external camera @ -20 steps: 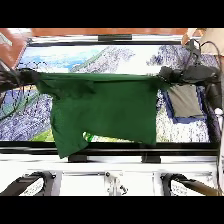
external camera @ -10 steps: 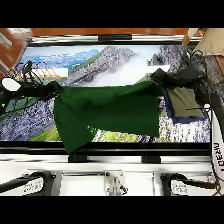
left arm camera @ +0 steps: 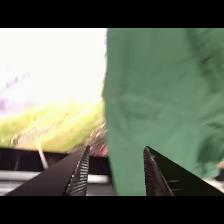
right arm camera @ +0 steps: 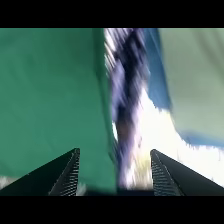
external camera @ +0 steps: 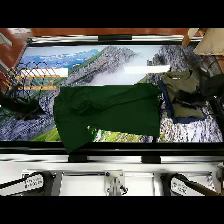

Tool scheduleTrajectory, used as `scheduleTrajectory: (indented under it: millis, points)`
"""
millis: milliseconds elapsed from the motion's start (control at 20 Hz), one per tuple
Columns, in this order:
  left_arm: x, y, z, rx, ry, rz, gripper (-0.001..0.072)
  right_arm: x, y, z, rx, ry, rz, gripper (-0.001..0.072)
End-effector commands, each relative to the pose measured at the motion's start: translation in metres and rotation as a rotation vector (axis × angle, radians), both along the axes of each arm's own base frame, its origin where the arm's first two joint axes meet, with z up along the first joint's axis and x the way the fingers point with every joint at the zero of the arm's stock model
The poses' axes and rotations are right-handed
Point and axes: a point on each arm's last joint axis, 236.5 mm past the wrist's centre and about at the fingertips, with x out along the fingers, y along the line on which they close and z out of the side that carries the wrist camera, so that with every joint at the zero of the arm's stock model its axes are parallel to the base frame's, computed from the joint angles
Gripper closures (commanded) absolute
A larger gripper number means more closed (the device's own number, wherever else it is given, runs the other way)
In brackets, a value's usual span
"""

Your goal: Fold the shirts.

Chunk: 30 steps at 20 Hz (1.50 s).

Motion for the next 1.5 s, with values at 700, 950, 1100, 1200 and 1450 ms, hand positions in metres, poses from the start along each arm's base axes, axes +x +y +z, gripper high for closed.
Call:
scheduleTrajectory:
  millis: [700,950,1100,1200,1450]
  points:
    - [0.019,-0.035,-0.08,-0.107,-0.019,-0.022,0.0267,-0.05,0.006,-0.036,0.073,0.183,-0.026,0.0173]
    - [0.013,-0.037,-0.075,-0.121,-0.007,-0.064,0.0674,-0.111,0.003,-0.076,0.099,0.388,-0.039,0.0166]
    - [0.01,-0.038,-0.072,-0.128,-0.003,-0.075,0.0673,-0.131,0.036,-0.108,0.214,0.42,-0.08,0.0166]
    - [0.003,-0.042,-0.069,-0.145,0.015,-0.099,0.0673,-0.133,0.047,-0.122,0.215,0.409,-0.077,0.0166]
    - [-0.001,-0.045,-0.057,-0.149,-0.002,-0.143,0.0674,-0.094,0.069,-0.125,0.295,0.266,-0.156,0.0166]
